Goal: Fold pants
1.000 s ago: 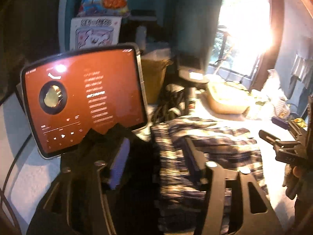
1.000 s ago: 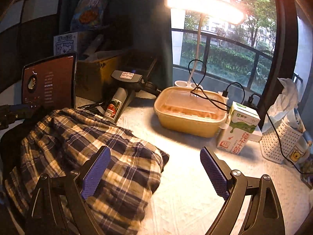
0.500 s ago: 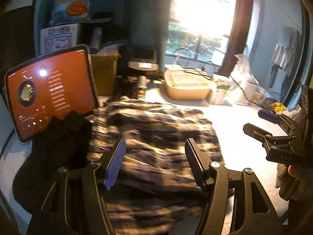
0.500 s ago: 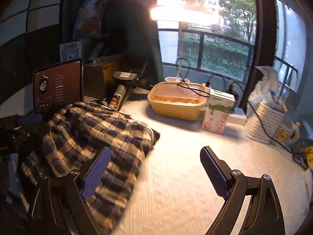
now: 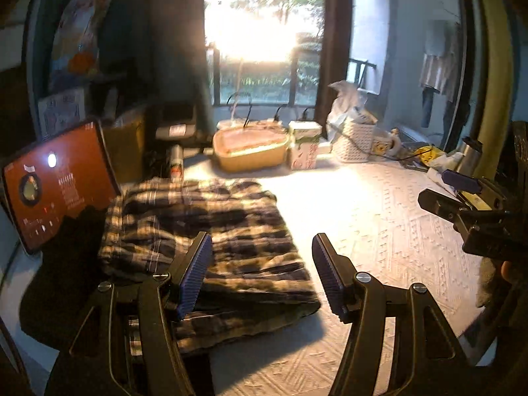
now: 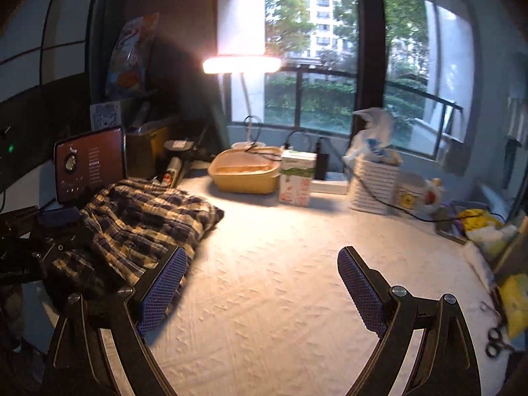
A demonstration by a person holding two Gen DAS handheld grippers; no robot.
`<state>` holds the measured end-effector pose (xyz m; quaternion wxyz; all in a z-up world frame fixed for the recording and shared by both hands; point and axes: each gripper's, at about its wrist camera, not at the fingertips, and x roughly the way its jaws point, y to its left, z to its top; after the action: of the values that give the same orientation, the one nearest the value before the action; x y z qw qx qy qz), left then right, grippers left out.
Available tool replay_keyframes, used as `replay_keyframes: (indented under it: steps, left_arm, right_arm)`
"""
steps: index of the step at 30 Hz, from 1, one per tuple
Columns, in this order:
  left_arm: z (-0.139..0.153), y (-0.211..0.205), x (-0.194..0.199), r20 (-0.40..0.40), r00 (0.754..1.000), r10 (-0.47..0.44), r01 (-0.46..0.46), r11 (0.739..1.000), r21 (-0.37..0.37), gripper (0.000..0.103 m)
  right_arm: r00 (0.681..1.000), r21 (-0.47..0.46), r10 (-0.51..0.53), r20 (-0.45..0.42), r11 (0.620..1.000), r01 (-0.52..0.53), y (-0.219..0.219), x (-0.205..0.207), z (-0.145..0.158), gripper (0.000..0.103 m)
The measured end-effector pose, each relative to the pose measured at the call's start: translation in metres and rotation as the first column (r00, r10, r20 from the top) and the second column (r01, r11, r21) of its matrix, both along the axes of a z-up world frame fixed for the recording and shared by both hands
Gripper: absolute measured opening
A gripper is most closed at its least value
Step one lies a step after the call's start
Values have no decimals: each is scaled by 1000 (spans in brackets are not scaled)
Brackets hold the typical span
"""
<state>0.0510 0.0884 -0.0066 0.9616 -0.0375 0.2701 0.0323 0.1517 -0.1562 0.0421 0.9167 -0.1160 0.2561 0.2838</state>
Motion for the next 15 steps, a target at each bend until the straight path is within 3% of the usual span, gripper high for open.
replay_keyframes:
  steps: [3,8,15]
  left_arm:
    - [8,-14,-8,23,999,-27,27,999,20,67]
    - [25,-43,-23,116,993,-33,19,992,122,91]
    - [47,-62,-39,217,976,-22,-5,993,122,92]
  right_arm:
    - [999,11,-34,27,999,34,-19,-13,9,94]
    - [995,42,-71,69,997,68,-43,-34,28,94]
    - [987,69,-92,129,994,84,-62,-58,46,95]
